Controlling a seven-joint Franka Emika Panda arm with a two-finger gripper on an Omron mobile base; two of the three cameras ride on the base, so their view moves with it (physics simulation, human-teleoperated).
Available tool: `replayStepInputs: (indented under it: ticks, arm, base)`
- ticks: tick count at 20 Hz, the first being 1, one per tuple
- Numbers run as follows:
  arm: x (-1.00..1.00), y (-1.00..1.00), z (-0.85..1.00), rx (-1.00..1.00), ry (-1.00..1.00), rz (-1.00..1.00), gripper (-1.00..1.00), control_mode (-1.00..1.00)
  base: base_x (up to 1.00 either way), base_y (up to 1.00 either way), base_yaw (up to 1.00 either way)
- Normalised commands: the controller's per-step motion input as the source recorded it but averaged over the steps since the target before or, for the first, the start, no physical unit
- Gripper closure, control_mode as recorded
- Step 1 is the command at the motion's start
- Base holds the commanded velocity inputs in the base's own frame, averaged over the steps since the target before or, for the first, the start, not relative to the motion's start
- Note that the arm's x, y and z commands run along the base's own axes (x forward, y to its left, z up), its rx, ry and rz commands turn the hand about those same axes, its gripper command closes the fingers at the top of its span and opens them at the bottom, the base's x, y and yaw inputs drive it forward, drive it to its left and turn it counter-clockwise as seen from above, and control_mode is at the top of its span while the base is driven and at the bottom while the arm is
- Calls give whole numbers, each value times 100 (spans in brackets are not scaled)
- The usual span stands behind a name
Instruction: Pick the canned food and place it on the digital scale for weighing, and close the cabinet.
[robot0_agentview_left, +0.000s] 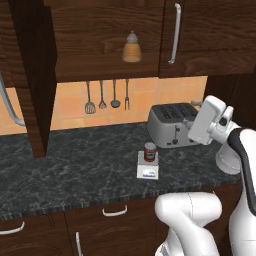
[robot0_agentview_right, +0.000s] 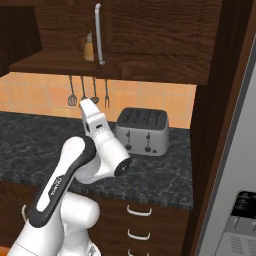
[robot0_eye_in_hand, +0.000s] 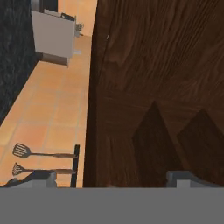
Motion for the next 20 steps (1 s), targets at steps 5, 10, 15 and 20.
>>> replayStepInputs:
  ticks: [5,10,15,20]
  arm:
    - [-27,100,-43,1,-16,-1,-100,-100]
    - [-58,100,2,9,-24,-15,-100,-100]
    - [-86,100,18,-3,-12,-18,-100,-100]
    - [-94,100,0,8,0,-35,-100,-100]
  base:
    - [0,0,0]
    - [0,0,0]
    - [0,0,0]
    - [0,0,0]
